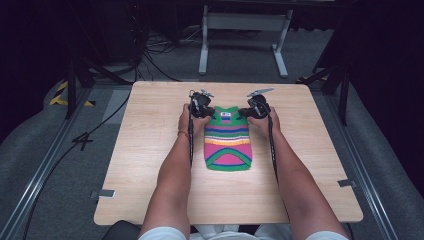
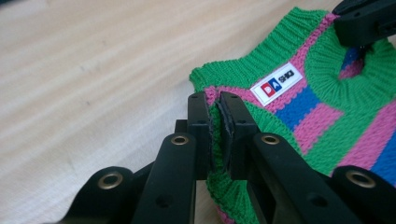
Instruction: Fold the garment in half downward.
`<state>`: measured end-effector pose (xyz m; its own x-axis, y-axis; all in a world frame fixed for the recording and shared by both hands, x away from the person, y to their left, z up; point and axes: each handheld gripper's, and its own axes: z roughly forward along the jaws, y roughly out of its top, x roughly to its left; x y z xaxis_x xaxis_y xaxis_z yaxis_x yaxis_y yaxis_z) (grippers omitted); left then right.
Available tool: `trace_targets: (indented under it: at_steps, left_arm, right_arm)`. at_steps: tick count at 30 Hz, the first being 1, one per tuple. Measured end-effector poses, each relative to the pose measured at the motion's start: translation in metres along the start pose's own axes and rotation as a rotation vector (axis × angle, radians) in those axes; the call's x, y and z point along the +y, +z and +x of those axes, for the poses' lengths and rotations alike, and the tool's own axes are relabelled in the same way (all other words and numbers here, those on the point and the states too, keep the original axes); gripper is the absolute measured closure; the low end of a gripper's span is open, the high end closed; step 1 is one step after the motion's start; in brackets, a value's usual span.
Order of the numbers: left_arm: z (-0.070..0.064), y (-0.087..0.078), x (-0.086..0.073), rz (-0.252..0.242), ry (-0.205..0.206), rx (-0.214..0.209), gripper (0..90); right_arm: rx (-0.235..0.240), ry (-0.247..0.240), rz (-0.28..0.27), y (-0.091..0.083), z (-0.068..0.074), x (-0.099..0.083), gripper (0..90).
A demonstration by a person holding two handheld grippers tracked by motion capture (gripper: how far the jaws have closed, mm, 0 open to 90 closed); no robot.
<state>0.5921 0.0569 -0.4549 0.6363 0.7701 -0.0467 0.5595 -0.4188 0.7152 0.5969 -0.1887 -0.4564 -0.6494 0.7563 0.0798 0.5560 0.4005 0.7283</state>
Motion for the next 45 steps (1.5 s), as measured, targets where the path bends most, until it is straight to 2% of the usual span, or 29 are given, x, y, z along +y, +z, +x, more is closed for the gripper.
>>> trace_targets:
  at_steps: [1, 2, 3, 5, 6, 10, 11, 14, 15, 20, 24, 25, 26, 28, 30, 31, 33, 35, 36, 37, 38, 39, 40, 41, 42, 43, 44, 45]
  left_arm:
    - [0.000, 0.000, 0.000, 0.000, 0.000, 0.000, 83.6]
    - [-0.002, -0.007, 0.004, -0.021, 0.025, -0.001, 83.6]
    - [-0.002, -0.007, 0.004, -0.021, 0.025, -0.001, 83.5]
    - [-0.007, -0.017, 0.007, -0.055, 0.070, -0.021, 83.5]
    - [-0.007, -0.017, 0.007, -0.055, 0.070, -0.021, 83.4]
    - [-0.017, -0.033, 0.010, -0.050, 0.203, -0.027, 83.3]
    - [-0.019, -0.036, 0.009, -0.049, 0.225, -0.030, 83.3]
    - [-0.022, -0.041, 0.007, -0.048, 0.246, -0.050, 83.3]
    - [-0.023, -0.045, 0.005, -0.036, 0.277, -0.054, 83.2]
    - [-0.021, -0.053, -0.001, -0.037, 0.303, -0.054, 83.2]
    - [-0.018, -0.051, 0.004, -0.031, 0.281, -0.040, 82.8]
    - [-0.018, -0.047, 0.010, -0.017, 0.292, -0.001, 82.8]
    - [-0.018, -0.047, 0.010, -0.017, 0.292, -0.001, 83.0]
    - [-0.018, -0.044, 0.022, -0.036, 0.292, 0.069, 83.1]
    - [-0.017, -0.044, 0.027, -0.050, 0.284, 0.078, 83.1]
    - [-0.017, -0.046, 0.032, -0.083, 0.271, 0.066, 82.5]
    - [-0.021, -0.049, 0.033, -0.097, 0.282, 0.043, 82.4]
    - [-0.023, -0.051, 0.031, -0.106, 0.296, 0.030, 82.1]
    - [-0.026, -0.057, 0.023, -0.114, 0.336, 0.036, 82.1]
    - [-0.026, -0.057, 0.023, -0.114, 0.336, 0.036, 82.1]
    - [-0.027, -0.062, 0.016, -0.121, 0.360, 0.032, 82.1]
    - [-0.027, -0.065, 0.010, -0.131, 0.372, 0.017, 82.1]
    - [-0.027, -0.067, 0.003, -0.129, 0.380, 0.003, 82.1]
    - [-0.029, -0.072, -0.007, -0.122, 0.416, -0.005, 82.0]
    - [-0.029, -0.072, -0.007, -0.122, 0.416, -0.005, 82.0]
    - [-0.030, -0.077, -0.018, -0.126, 0.440, -0.035, 82.0]
    - [-0.030, -0.077, -0.018, -0.126, 0.440, -0.035, 82.1]
    - [-0.033, -0.079, -0.029, -0.115, 0.469, -0.047, 82.0]
  right_arm:
    - [0.001, -0.010, -0.009, -0.003, 0.001, 0.002, 85.2]
    - [0.008, -0.016, -0.019, -0.006, 0.001, 0.003, 85.2]
    - [0.014, -0.025, -0.035, -0.011, 0.003, 0.005, 85.2]
    - [0.025, -0.046, -0.056, -0.018, 0.005, 0.006, 85.1]
    - [0.025, -0.046, -0.056, -0.018, 0.005, 0.006, 85.1]
    - [0.076, -0.109, -0.110, -0.036, 0.015, 0.007, 85.1]
    - [0.084, -0.121, -0.117, -0.038, 0.017, 0.006, 85.1]
    - [0.100, -0.149, -0.127, -0.043, 0.021, 0.003, 85.1]
    - [0.113, -0.163, -0.139, -0.047, 0.024, 0.000, 85.1]
    - [0.131, -0.199, -0.156, -0.054, 0.028, -0.006, 85.1]
    - [0.123, -0.190, -0.150, -0.053, 0.025, -0.006, 85.1]
    - [0.113, -0.181, -0.148, -0.050, 0.022, -0.001, 85.1]
    - [0.113, -0.181, -0.148, -0.050, 0.022, -0.001, 85.1]
    - [0.087, -0.176, -0.162, -0.049, 0.017, 0.010, 85.0]
    - [0.081, -0.179, -0.166, -0.049, 0.016, 0.013, 85.0]
    - [0.074, -0.192, -0.181, -0.051, 0.014, 0.022, 85.1]
    - [0.081, -0.201, -0.204, -0.056, 0.014, 0.025, 85.1]
    - [0.096, -0.224, -0.217, -0.061, 0.017, 0.025, 85.1]
    - [0.105, -0.246, -0.223, -0.065, 0.019, 0.022, 85.1]
    - [0.105, -0.246, -0.223, -0.065, 0.019, 0.022, 85.1]
    - [0.128, -0.276, -0.234, -0.072, 0.024, 0.015, 85.1]
    - [0.128, -0.276, -0.234, -0.072, 0.024, 0.015, 85.1]
    - [0.165, -0.304, -0.239, -0.078, 0.029, 0.007, 85.2]
    - [0.182, -0.314, -0.241, -0.080, 0.032, 0.002, 85.1]
    - [0.182, -0.314, -0.241, -0.080, 0.032, 0.002, 85.1]
    - [0.204, -0.346, -0.236, -0.083, 0.038, -0.007, 85.1]
    - [0.204, -0.346, -0.236, -0.083, 0.038, -0.007, 85.1]
    - [0.229, -0.365, -0.230, -0.087, 0.045, -0.016, 85.0]
